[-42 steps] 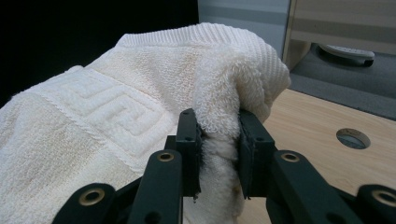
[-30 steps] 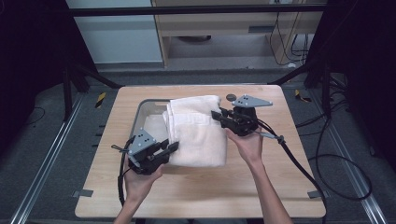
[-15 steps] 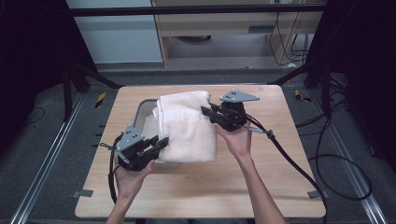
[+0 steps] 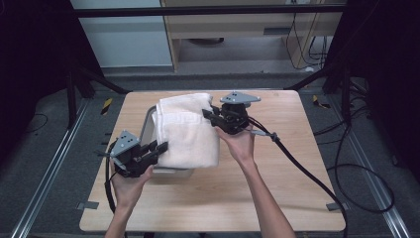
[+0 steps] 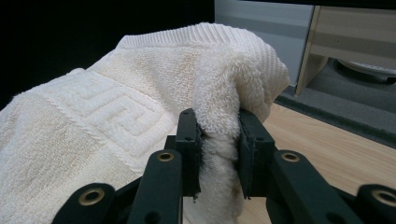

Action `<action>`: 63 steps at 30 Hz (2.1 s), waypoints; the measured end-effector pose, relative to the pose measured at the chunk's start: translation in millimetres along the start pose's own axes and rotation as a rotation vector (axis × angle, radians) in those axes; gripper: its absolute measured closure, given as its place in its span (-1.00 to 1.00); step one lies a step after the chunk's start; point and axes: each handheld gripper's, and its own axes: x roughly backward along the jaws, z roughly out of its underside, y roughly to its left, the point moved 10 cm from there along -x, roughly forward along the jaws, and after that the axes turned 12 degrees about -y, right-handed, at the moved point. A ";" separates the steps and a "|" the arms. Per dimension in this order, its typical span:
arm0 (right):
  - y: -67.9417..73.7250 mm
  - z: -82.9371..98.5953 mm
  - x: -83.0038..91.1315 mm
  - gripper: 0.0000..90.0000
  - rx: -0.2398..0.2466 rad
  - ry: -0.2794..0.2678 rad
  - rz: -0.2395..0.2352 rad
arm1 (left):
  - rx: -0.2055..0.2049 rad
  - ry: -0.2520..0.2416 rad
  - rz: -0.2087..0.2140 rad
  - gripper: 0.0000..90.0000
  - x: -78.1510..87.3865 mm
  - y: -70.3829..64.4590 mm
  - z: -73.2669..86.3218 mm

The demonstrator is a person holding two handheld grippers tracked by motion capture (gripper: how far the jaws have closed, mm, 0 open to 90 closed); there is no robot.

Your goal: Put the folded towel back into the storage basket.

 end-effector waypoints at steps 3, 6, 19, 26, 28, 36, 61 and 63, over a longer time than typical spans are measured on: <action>2.9 -1.6 -7.5 0.62 -0.005 -0.002 -0.005 | 0.015 -0.006 -0.011 0.65 1.7 8.2 -1.4; 5.2 -2.9 -13.1 0.62 -0.004 -0.001 -0.006 | 0.022 -0.007 -0.015 0.65 2.4 11.9 -1.7; 14.6 -3.2 -40.9 0.62 -0.007 -0.002 -0.014 | 0.045 -0.008 -0.071 0.65 6.1 40.7 -0.9; 18.8 -1.3 -53.7 0.62 -0.015 -0.004 -0.016 | 0.056 -0.010 -0.098 0.65 7.2 53.6 0.5; 20.9 0.4 -60.0 0.62 -0.010 -0.003 -0.016 | 0.061 -0.009 -0.106 0.65 7.2 57.9 1.5; 24.5 6.1 -75.2 0.62 -0.018 0.005 -0.019 | 0.072 -0.005 -0.134 0.65 7.7 72.8 5.0; 19.4 41.0 -103.4 0.62 -0.031 0.072 0.007 | 0.075 0.073 -0.182 0.65 -7.0 94.8 34.1; 19.0 43.5 -104.7 0.62 -0.031 0.078 0.010 | 0.073 0.081 -0.185 0.65 -8.1 95.3 36.5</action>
